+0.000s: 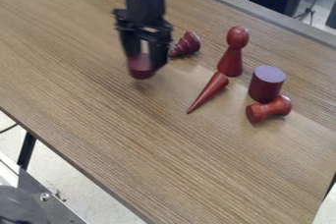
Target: Pick up the small cylinder and put it on the left of the cone
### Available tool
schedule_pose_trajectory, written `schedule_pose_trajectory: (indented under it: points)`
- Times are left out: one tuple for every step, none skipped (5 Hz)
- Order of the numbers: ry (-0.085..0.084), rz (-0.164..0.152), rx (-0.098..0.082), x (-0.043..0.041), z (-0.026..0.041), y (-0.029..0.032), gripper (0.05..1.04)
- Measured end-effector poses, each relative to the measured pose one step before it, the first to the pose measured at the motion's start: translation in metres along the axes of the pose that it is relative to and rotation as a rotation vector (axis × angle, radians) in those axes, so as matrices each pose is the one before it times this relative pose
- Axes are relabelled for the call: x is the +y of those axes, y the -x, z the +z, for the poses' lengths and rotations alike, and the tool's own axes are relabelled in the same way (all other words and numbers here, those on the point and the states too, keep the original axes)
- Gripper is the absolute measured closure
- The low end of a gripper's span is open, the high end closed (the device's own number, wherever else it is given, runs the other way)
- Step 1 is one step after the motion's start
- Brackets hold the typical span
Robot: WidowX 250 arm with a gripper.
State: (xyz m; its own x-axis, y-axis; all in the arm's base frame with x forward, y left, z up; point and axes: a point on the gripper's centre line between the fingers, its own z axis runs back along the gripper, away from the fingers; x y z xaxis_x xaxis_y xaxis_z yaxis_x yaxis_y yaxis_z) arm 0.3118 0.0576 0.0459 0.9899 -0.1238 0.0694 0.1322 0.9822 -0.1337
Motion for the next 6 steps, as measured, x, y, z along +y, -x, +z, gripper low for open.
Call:
schedule_pose_trajectory:
  points:
    - [0.0018, -0.0725, 0.0130, -0.01170, -0.00614, -0.02036, 0.335]
    - [-0.0058, -0.0309, 0.0327, -0.00508, -0.00492, -0.00846, 0.335]
    - [0.0016, -0.0168, 0.0283, -0.00425, -0.00603, -0.00619, 0.335]
    - [-0.0029, 0.0192, 0.0037, -0.00087, -0.00039, -0.00032, 0.335]
    - [0.0215, 0.0517, 0.0244, -0.00064, -0.00053, 0.00554, 0.288]
    - [0.0253, 0.0456, 0.0089, -0.00073, -0.00684, 0.00745, 0.078]
